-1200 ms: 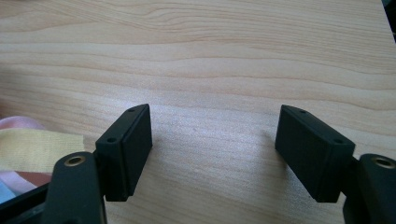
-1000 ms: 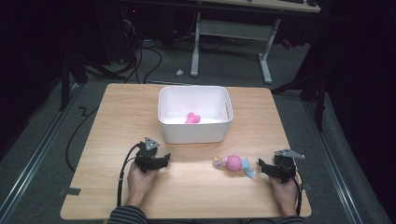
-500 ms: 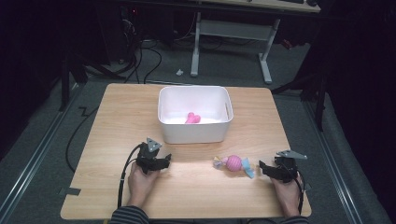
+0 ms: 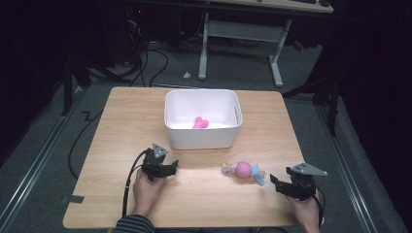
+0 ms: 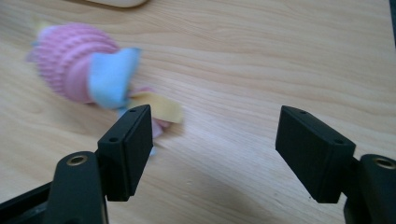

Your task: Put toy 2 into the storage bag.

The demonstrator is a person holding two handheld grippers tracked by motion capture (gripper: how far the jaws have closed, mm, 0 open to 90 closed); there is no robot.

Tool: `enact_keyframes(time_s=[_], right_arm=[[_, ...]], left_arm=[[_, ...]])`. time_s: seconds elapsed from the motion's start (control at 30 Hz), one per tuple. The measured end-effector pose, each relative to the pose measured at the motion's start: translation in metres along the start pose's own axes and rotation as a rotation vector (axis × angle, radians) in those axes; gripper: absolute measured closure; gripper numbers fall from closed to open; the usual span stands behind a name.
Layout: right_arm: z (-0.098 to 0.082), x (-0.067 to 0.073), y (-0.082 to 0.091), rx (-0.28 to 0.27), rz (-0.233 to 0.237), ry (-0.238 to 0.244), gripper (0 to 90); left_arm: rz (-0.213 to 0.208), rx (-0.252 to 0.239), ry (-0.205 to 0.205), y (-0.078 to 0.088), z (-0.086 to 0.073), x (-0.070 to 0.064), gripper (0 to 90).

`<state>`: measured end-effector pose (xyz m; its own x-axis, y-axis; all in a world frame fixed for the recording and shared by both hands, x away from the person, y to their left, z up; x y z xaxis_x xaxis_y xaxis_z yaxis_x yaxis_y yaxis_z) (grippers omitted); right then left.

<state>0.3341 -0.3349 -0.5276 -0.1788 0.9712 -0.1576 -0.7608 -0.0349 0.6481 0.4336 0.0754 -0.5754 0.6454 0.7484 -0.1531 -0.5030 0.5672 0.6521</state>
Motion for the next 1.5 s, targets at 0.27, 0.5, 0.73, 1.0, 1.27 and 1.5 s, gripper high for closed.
enact_keyframes(time_s=[0.27,0.5,0.73,1.0,1.27,1.5], right_arm=[[0.018,0.034,0.007,-0.015,0.084,0.089,27.6],[0.035,0.059,0.000,-0.013,0.138,0.164,27.3],[0.048,0.080,-0.014,0.038,0.170,0.249,26.9],[0.053,0.090,-0.029,0.093,0.170,0.291,26.7],[0.050,0.093,-0.044,0.159,0.149,0.337,26.4],[0.049,0.089,-0.049,0.175,0.139,0.339,29.9]], left_arm=[[-0.001,0.000,0.000,0.000,0.000,0.000,28.1],[-0.002,0.000,0.001,0.000,0.000,0.000,28.0],[-0.003,0.000,0.000,0.000,0.000,0.000,27.8],[-0.003,0.001,-0.001,0.000,0.000,0.000,27.6],[-0.004,0.002,-0.002,0.000,0.000,0.000,27.3],[-0.004,0.002,-0.002,0.000,0.000,0.000,27.3]])
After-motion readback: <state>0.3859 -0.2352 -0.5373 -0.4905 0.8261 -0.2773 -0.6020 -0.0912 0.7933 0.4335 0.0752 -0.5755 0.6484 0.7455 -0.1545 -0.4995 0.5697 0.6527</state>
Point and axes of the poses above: each handheld gripper's, and its own axes: y roughly backward along the jaws, z roughly out of its top, x roughly to its left, the point moved 6 cm from there along -y, roughly forward along the jaws, and after that the axes turned 12 degrees about -z, right-handed, at the moved point
